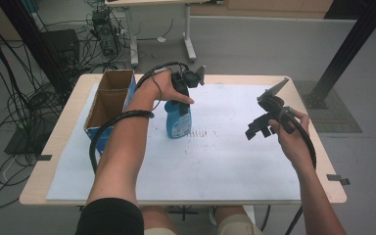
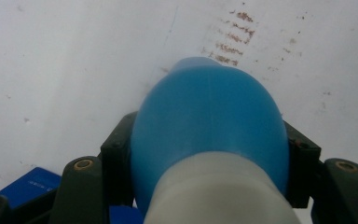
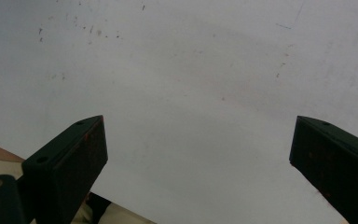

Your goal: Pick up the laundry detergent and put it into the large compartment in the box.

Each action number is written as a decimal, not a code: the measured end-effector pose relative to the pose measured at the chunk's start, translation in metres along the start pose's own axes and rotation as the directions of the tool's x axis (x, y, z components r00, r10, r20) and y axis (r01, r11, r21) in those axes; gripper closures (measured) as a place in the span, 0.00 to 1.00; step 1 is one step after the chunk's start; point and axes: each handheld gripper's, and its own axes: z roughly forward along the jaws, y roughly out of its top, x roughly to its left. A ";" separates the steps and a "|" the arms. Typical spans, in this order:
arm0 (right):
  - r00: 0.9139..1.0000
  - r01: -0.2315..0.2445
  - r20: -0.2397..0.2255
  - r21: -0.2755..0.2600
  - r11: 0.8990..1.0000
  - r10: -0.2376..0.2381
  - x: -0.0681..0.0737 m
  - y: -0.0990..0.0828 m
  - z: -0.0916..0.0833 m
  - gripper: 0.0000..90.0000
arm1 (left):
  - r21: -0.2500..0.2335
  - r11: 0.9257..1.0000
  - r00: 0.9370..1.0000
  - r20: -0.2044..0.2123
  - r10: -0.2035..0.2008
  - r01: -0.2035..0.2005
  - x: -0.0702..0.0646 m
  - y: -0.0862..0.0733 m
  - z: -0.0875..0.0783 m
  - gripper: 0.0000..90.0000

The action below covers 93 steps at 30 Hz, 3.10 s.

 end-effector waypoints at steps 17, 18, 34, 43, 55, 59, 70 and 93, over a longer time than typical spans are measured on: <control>1.000 0.000 -0.003 0.000 1.000 0.000 0.000 0.001 0.001 0.05 | -0.001 1.000 1.000 -0.002 0.005 -0.005 0.000 0.000 0.000 0.41; 1.000 0.002 -0.003 -0.001 1.000 -0.002 0.000 0.000 0.001 0.05 | -0.001 1.000 1.000 -0.002 0.006 -0.006 -0.001 0.000 0.000 0.41; 1.000 0.000 -0.004 0.002 1.000 0.000 0.000 0.002 0.003 0.05 | -0.009 1.000 1.000 -0.004 0.009 -0.010 -0.001 -0.002 0.000 0.42; 1.000 0.002 -0.001 0.002 1.000 -0.002 0.001 0.002 0.002 0.05 | -0.002 1.000 1.000 -0.004 0.012 -0.012 -0.001 -0.001 0.000 0.42; 1.000 0.005 0.001 0.004 1.000 -0.005 0.001 0.003 0.002 0.05 | -0.011 1.000 1.000 -0.006 0.012 -0.012 -0.002 -0.003 0.000 0.42; 1.000 0.006 0.001 0.007 1.000 -0.006 0.002 0.004 0.003 0.05 | -0.009 1.000 1.000 -0.006 0.015 -0.015 -0.001 -0.002 0.000 0.42; 1.000 0.004 0.003 0.009 1.000 -0.004 0.002 0.004 0.003 0.05 | -0.011 1.000 1.000 -0.006 0.013 -0.013 -0.002 -0.003 0.000 0.42; 1.000 0.004 0.000 0.010 1.000 -0.004 0.002 0.004 0.004 0.05 | 0.007 1.000 1.000 -0.012 0.027 -0.027 -0.005 0.001 -0.001 0.42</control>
